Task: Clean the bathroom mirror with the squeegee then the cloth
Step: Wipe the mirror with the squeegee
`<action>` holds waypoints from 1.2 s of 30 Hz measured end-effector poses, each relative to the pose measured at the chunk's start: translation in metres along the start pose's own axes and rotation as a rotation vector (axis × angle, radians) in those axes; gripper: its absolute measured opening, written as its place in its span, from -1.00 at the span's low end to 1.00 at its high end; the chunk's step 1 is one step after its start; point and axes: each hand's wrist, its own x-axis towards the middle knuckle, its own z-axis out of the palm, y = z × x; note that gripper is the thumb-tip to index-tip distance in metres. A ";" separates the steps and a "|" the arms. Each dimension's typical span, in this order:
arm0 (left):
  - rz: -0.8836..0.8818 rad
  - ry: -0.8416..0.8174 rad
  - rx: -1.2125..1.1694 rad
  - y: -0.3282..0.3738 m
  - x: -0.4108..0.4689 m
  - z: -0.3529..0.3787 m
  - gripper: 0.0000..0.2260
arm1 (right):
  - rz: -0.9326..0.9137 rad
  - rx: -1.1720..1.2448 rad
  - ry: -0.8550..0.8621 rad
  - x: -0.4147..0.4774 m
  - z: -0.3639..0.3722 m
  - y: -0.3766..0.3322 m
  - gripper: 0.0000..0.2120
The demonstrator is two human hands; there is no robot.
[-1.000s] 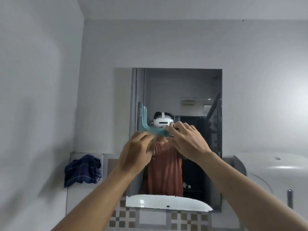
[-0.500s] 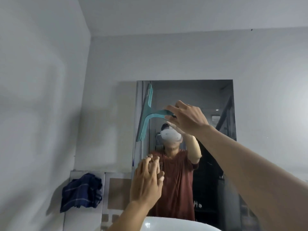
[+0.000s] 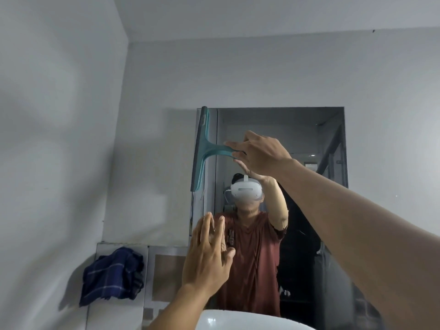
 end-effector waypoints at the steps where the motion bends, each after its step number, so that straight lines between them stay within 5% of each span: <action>1: -0.002 -0.004 -0.004 0.000 0.000 -0.001 -0.25 | 0.005 -0.001 -0.006 -0.001 0.000 0.002 -0.62; 36: 0.039 -0.049 0.040 0.004 0.020 -0.032 -0.16 | 0.355 -0.049 -0.018 -0.105 -0.033 0.106 -0.59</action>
